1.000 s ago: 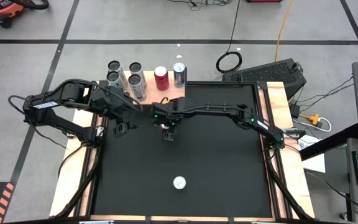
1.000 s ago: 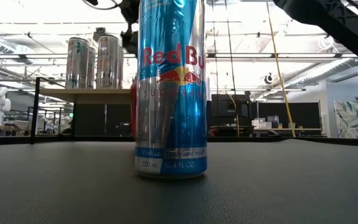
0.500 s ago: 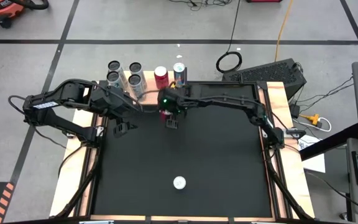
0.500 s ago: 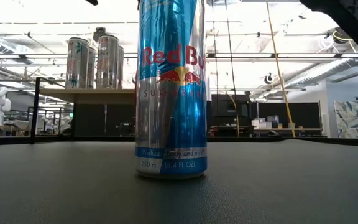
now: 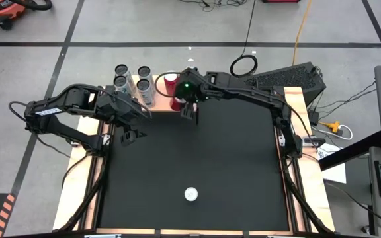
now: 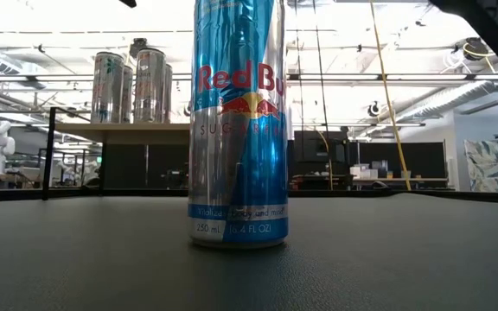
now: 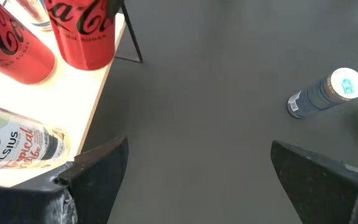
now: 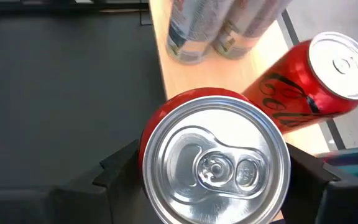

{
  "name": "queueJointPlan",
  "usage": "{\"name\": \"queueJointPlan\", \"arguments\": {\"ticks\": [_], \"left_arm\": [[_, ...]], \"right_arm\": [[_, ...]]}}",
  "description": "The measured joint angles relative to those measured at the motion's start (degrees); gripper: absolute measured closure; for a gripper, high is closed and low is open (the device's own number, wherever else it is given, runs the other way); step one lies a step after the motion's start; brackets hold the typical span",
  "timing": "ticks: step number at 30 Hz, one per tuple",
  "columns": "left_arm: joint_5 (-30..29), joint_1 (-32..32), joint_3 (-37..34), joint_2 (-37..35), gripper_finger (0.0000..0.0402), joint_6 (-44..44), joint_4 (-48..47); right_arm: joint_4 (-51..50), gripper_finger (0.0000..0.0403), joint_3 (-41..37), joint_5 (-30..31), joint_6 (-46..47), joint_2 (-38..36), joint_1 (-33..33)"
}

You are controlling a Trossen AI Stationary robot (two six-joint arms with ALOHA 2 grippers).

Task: Place canned beverage on shelf
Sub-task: Put the red black soda can aligned with the red black soda can on the shelf

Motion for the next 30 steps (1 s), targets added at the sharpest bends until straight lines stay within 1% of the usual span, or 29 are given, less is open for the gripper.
{"name": "queueJointPlan", "arguments": {"ticks": [8, 12, 15, 19, 24, 27, 30], "left_arm": [[0.0, 0.0, 0.0, 0.0, 0.0011, 0.0, 0.0], [0.0, 0.0, 0.0, 0.0, 0.0011, 0.0, 0.0], [0.0, 0.0, 0.0, 0.0, 0.0011, 0.0, 0.0], [0.0, 0.0, 0.0, 0.0, 0.0011, 0.0, 0.0], [0.0, 0.0, 0.0, 0.0, 0.0011, 0.0, 0.0], [0.0, 0.0, 0.0, 0.0, 0.0011, 0.0, 0.0], [0.0, 0.0, 0.0, 0.0, 0.0011, 0.0, 0.0]], "right_arm": [[-0.2, 0.0144, 0.0, -0.4, -2.0, 0.7, -1.4], [-0.3, 0.0144, 0.0, -3.1, -2.2, 0.7, -2.2], [-0.1, 0.013, 0.0, -6.0, -1.8, 1.1, -3.2], [0.2, 0.011, 0.0, -7.5, -1.0, 1.9, -4.4], [0.8, 0.0112, 0.0, -7.8, -1.2, 2.4, -5.2], [1.4, 0.0113, 0.0, -9.3, -1.2, 2.7, -5.3], [2.5, 0.0107, 0.0, -9.3, -0.7, 2.8, -5.3]]}}
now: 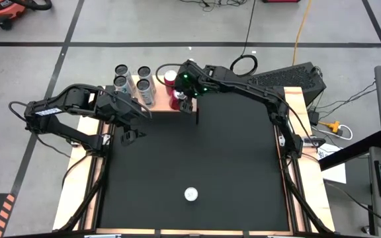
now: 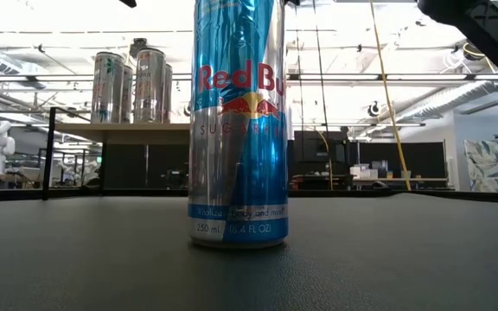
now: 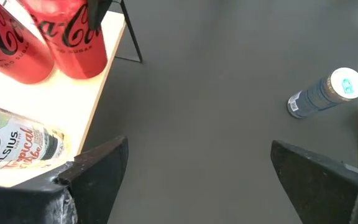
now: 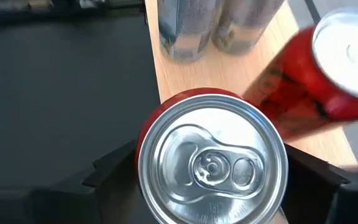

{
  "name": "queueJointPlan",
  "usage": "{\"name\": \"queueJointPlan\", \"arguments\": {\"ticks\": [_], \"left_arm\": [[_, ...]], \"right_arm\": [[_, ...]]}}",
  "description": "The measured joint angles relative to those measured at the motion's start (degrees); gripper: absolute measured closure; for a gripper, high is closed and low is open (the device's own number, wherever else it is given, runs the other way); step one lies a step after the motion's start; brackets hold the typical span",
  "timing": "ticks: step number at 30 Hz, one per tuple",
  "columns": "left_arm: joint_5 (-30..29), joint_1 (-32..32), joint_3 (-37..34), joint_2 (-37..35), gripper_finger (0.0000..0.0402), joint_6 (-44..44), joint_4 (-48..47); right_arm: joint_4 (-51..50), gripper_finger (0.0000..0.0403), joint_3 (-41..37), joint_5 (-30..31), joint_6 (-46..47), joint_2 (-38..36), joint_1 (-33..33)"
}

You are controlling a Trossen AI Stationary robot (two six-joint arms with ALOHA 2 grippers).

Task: Place canned beverage on shelf
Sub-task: Put the red black soda can aligned with the red black soda can on the shelf

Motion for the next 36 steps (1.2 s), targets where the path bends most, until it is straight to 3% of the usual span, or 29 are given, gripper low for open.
{"name": "queueJointPlan", "arguments": {"ticks": [12, 24, 36], "left_arm": [[0.0, 0.0, 0.0, 0.0, 0.0011, 0.0, 0.0], [0.0, 0.0, 0.0, 0.0, 0.0011, 0.0, 0.0], [0.0, 0.0, 0.0, 0.0, 0.0011, 0.0, 0.0]], "right_arm": [[-0.5, 0.0095, 0.0, -0.2, 1.4, 0.0, 0.0], [-0.8, 0.0044, 0.0, -2.7, 1.8, -0.1, -1.1], [1.5, 0.0041, 0.0, -2.6, 1.6, -0.1, -1.8]]}}
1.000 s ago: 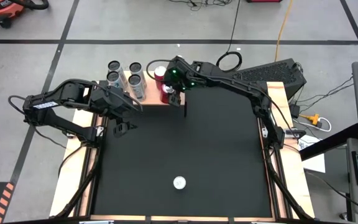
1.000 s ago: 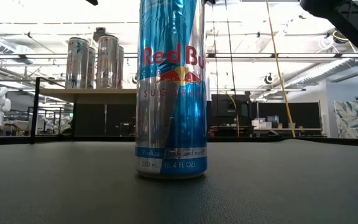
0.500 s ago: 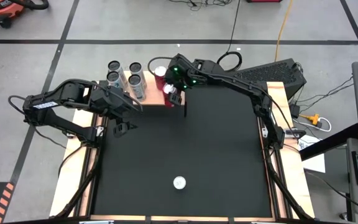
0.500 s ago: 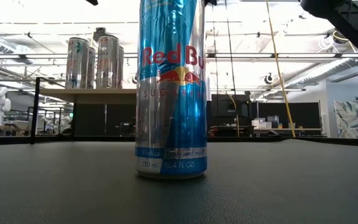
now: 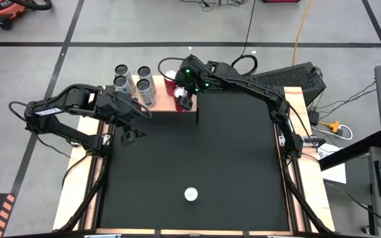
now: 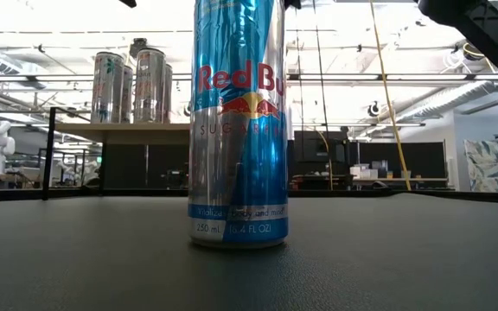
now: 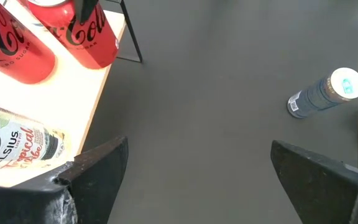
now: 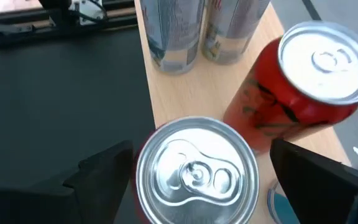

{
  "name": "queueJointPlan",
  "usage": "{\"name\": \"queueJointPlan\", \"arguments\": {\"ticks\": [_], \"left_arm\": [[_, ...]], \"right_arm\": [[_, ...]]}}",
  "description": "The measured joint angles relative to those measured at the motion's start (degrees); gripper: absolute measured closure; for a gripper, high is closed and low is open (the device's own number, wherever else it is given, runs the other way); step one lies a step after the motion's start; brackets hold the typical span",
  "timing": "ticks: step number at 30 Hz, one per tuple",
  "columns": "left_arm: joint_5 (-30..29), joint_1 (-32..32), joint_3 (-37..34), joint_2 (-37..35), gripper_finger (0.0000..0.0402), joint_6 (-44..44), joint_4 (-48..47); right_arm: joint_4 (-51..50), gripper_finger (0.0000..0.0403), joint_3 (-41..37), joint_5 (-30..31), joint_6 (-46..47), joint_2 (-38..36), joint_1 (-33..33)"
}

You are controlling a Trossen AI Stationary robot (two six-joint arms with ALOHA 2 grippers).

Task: Place canned beverage on shelf
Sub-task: Put the red black soda can aligned with the red black soda can on the shelf

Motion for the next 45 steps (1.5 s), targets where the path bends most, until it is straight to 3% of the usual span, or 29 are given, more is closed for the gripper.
{"name": "queueJointPlan", "arguments": {"ticks": [18, 23, 30, 45], "left_arm": [[0.0, 0.0, 0.0, 0.0, 0.0011, 0.0, 0.0], [0.0, 0.0, 0.0, 0.0, 0.0011, 0.0, 0.0], [0.0, 0.0, 0.0, 0.0, 0.0011, 0.0, 0.0], [0.0, 0.0, 0.0, 0.0, 0.0011, 0.0, 0.0]], "right_arm": [[0.6, 0.0041, 0.0, 0.2, -1.7, -4.2, -0.4], [-4.6, 0.0041, 0.0, 0.8, -1.7, -6.4, -0.3], [-13.4, 0.0043, 0.0, 7.1, 2.2, -6.5, 0.1], [-15.3, 0.0158, -0.7, 8.8, 7.9, -5.6, 0.5]]}}
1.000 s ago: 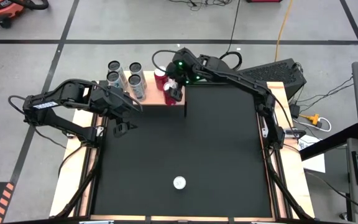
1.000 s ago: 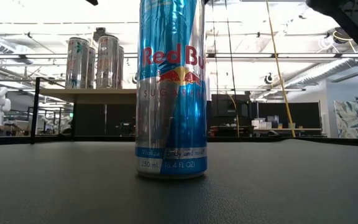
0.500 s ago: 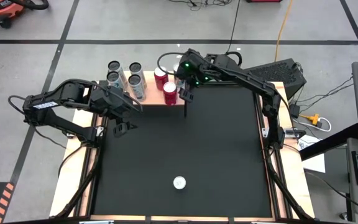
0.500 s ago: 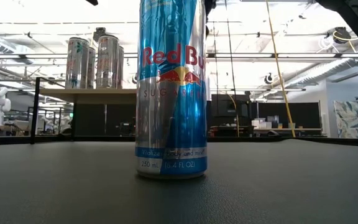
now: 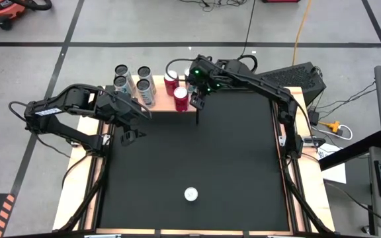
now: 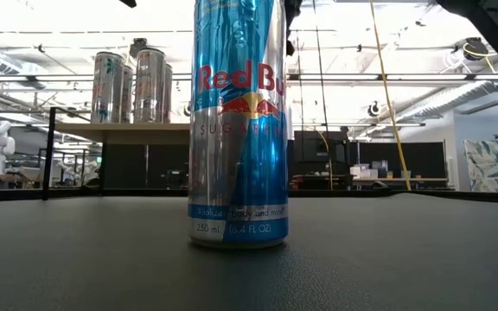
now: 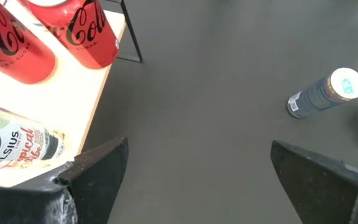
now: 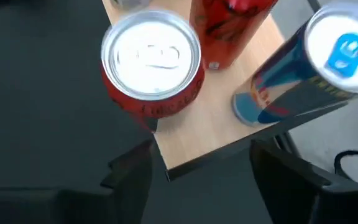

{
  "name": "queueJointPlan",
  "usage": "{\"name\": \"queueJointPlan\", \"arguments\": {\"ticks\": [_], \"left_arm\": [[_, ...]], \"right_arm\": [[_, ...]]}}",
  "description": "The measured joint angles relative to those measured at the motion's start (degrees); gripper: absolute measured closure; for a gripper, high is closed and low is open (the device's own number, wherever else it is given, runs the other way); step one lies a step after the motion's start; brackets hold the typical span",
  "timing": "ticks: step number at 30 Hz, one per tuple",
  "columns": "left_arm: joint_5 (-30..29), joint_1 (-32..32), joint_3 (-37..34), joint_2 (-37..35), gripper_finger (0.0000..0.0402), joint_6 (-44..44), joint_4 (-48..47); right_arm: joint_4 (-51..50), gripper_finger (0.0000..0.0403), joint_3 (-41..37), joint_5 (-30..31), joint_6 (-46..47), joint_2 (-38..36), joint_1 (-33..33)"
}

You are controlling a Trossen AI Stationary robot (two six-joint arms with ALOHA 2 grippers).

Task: Place canned beverage on shelf
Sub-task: Put the red black soda can aligned with the red black soda can on the shelf

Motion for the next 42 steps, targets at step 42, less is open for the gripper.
{"name": "queueJointPlan", "arguments": {"ticks": [42], "left_arm": [[-0.2, 0.0, 0.0, 0.0, 0.0011, 14.9, 0.0]], "right_arm": [[12.3, 0.0227, -2.9, -0.1, 2.4, 5.2, 0.1]]}}
